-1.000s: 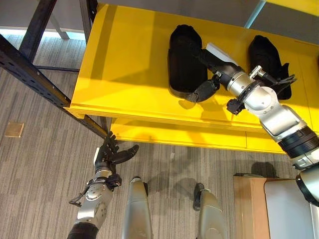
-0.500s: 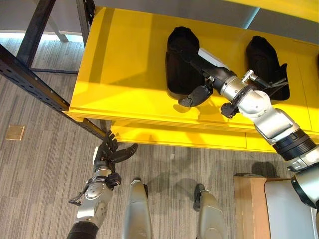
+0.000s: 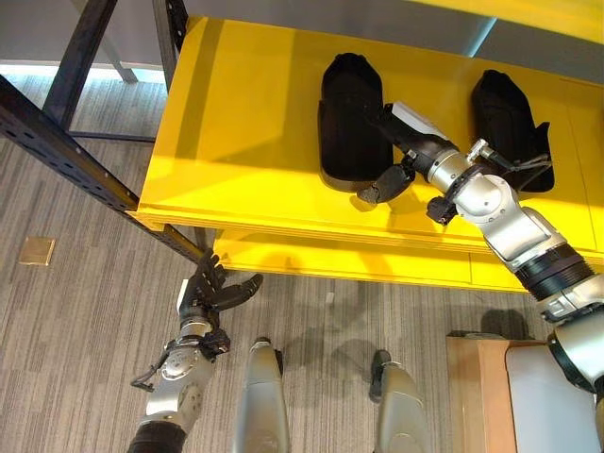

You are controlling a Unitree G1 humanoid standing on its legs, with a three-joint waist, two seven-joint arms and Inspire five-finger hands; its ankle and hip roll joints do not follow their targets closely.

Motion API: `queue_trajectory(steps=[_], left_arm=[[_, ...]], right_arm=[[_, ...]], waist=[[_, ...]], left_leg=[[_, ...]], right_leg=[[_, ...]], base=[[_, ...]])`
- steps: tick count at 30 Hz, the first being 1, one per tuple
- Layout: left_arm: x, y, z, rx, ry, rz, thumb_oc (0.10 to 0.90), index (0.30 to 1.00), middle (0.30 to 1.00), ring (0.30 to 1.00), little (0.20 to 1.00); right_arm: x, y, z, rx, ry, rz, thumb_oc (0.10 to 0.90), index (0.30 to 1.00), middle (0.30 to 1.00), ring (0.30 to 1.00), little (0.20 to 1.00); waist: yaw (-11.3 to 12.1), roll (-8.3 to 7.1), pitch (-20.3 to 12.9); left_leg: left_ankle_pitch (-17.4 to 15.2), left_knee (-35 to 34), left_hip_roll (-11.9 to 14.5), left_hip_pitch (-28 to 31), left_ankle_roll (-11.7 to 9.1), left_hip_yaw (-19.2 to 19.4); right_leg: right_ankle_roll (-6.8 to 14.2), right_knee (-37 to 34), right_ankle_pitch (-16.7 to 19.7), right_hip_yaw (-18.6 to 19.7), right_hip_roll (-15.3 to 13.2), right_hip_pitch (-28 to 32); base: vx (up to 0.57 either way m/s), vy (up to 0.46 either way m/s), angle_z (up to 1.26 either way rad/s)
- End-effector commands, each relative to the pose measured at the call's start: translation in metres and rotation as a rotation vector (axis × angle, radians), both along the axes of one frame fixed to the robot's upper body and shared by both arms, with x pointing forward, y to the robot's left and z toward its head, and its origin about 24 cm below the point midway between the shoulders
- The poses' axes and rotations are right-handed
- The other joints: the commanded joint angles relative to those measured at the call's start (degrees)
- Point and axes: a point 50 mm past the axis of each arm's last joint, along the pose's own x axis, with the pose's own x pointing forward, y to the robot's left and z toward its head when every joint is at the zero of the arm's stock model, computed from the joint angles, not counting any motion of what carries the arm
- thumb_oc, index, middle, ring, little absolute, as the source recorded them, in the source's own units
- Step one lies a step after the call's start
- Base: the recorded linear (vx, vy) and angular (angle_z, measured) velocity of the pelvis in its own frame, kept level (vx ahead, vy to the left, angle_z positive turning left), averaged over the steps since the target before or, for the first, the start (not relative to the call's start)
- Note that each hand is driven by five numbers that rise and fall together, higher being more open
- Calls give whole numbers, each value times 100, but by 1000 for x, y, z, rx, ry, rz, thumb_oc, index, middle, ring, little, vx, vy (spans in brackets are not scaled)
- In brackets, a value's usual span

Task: Move parts from the plastic box to the shelf.

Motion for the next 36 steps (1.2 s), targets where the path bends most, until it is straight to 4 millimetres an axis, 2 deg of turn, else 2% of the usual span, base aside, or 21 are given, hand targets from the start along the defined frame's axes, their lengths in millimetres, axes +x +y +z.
queue_trajectory(steps=[1,16,36], left_arm=[[2,-6,16,46,-113,-61,900,1000,1000,1000,1000],[1,-7,16,45,-114,-76,900,1000,1000,1000,1000],[0,-7,15,42,-115,-77,900,1000,1000,1000,1000]], right_arm=[[1,25,47,25,-195,51,900,1000,1000,1000,1000],[6,32,47,-17,-188,45,900,1000,1000,1000,1000],[19,17,34,2,-141,-63,900,1000,1000,1000,1000]], waist=[[121,-51,-615],[193,-23,-538],[241,26,-440]], left_leg=[[239,-277,80,-305,106,-424],[270,-236,30,-428,118,-459],[262,-153,-1,-542,150,-460]], right_leg=[[-345,223,-323,-88,-3,359],[-355,274,-310,-91,-6,269],[-375,350,-309,-76,-19,154]], base=[[0,0,0],[0,1,1],[0,0,0]])
